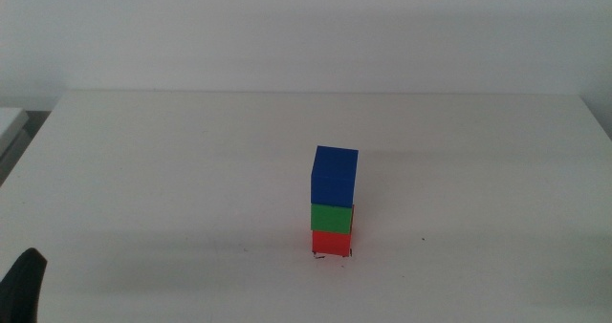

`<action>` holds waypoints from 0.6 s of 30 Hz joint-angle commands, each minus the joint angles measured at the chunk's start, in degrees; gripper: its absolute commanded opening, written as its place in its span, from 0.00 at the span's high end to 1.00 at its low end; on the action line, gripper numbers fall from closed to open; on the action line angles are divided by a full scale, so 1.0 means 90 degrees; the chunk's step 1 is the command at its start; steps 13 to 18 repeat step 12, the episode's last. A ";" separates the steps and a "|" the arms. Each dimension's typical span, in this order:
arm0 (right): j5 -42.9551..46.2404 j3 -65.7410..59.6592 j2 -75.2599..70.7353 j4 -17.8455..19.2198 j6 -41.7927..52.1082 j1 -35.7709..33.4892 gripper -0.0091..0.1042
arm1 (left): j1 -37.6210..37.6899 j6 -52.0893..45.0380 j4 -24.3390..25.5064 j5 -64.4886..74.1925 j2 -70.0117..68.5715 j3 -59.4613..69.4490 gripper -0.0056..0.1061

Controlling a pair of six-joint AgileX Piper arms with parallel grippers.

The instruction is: Stack red cubes first, then green, then blue cubes in a specific spot.

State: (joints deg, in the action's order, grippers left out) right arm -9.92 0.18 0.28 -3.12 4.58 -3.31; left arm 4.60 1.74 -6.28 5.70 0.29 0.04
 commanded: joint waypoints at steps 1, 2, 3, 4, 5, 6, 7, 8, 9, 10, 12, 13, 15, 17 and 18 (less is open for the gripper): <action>0.0091 -0.0020 -0.0031 0.0013 0.0023 0.0058 0.11 | 0.0003 0.0002 -0.0070 -0.0090 -0.0032 -0.0004 0.11; 0.0091 -0.0020 -0.0031 0.0013 0.0023 0.0058 0.11 | 0.0003 0.0002 -0.0070 -0.0090 -0.0032 -0.0004 0.11; 0.0091 -0.0020 -0.0031 0.0013 0.0023 0.0058 0.11 | 0.0003 0.0002 -0.0070 -0.0090 -0.0032 -0.0004 0.11; 0.0091 -0.0020 -0.0031 0.0013 0.0023 0.0058 0.11 | 0.0003 0.0002 0.0164 -0.0090 -0.0032 -0.0004 0.11; 0.0091 -0.0020 -0.0031 0.0013 0.0023 0.0058 0.11 | 0.0003 0.0002 0.0201 -0.0090 -0.0032 -0.0004 0.11; 0.0091 -0.0020 -0.0031 0.0013 0.0023 0.0058 0.11 | 0.0003 0.0002 0.0222 -0.0090 -0.0032 -0.0004 0.11; 0.0091 -0.0020 -0.0031 0.0013 0.0023 0.0058 0.11 | 0.0003 0.0002 0.0222 -0.0090 -0.0032 -0.0004 0.11; 0.0091 -0.0020 -0.0031 0.0013 0.0023 0.0058 0.11 | 0.0003 0.0002 0.0222 -0.0090 -0.0032 -0.0004 0.11; 0.0091 -0.0020 -0.0031 0.0013 0.0023 0.0058 0.11 | 0.0003 0.0002 0.0222 -0.0090 -0.0032 -0.0004 0.11; 0.0091 -0.0020 -0.0031 0.0013 0.0023 0.0058 0.11 | 0.0003 0.0002 0.0222 -0.0090 -0.0032 -0.0004 0.11; 0.0091 -0.0020 -0.0031 0.0013 0.0023 0.0058 0.11 | 0.0003 0.0002 0.0222 -0.0090 -0.0032 -0.0004 0.11; 0.0091 -0.0020 -0.0031 0.0013 0.0023 0.0058 0.11 | 0.0003 0.0002 0.0222 -0.0090 -0.0032 -0.0004 0.11; 0.0091 -0.0020 -0.0031 0.0013 0.0023 0.0058 0.11 | 0.0003 0.0002 0.0222 -0.0090 -0.0032 -0.0004 0.11; 0.0091 -0.0020 -0.0031 0.0013 0.0023 0.0058 0.11 | 0.0003 0.0002 0.0222 -0.0090 -0.0032 -0.0004 0.11; 0.0091 -0.0020 -0.0031 0.0013 0.0023 0.0058 0.11 | 0.0003 0.0002 0.0222 -0.0090 -0.0032 -0.0004 0.11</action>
